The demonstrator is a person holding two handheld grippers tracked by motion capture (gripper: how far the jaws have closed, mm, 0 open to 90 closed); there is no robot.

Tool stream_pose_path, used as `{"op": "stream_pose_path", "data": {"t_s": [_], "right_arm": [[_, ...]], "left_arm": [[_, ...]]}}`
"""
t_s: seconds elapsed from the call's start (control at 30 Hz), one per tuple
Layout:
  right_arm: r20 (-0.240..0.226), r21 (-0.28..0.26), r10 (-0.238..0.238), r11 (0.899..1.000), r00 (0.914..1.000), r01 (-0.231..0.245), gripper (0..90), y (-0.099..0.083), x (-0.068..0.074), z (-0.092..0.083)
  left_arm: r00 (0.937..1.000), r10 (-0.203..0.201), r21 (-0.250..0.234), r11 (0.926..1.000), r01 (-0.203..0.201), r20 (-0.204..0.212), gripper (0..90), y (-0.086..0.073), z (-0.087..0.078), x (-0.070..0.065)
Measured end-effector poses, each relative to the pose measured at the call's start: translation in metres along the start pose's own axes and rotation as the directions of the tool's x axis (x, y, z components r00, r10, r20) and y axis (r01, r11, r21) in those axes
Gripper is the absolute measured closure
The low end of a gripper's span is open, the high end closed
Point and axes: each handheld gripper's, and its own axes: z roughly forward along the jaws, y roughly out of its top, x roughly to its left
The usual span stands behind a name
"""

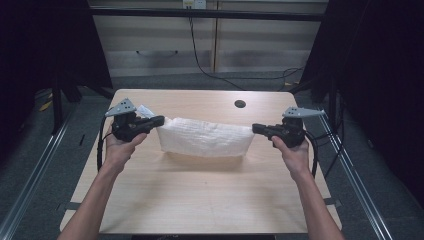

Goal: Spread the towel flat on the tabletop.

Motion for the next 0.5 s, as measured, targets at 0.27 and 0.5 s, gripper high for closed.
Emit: {"op": "stream_pose_path", "data": {"t_s": [0.27,0.5], "right_arm": [[-0.030,0.021,-0.010,1.000,0.9995,0.011,89.7,-0.024,0.017,-0.006],[-0.048,0.041,-0.001,0.999,0.9989,0.003,89.6,-0.041,0.025,-0.009]], "left_arm": [[0.9999,-0.009,0.034,0.9994,0.008,0.007,88.2,-0.025,-0.013,-0.009],[0.9993,-0.020,0.088,0.9960,0.017,0.031,88.2,-0.050,-0.016,-0.018]]}}
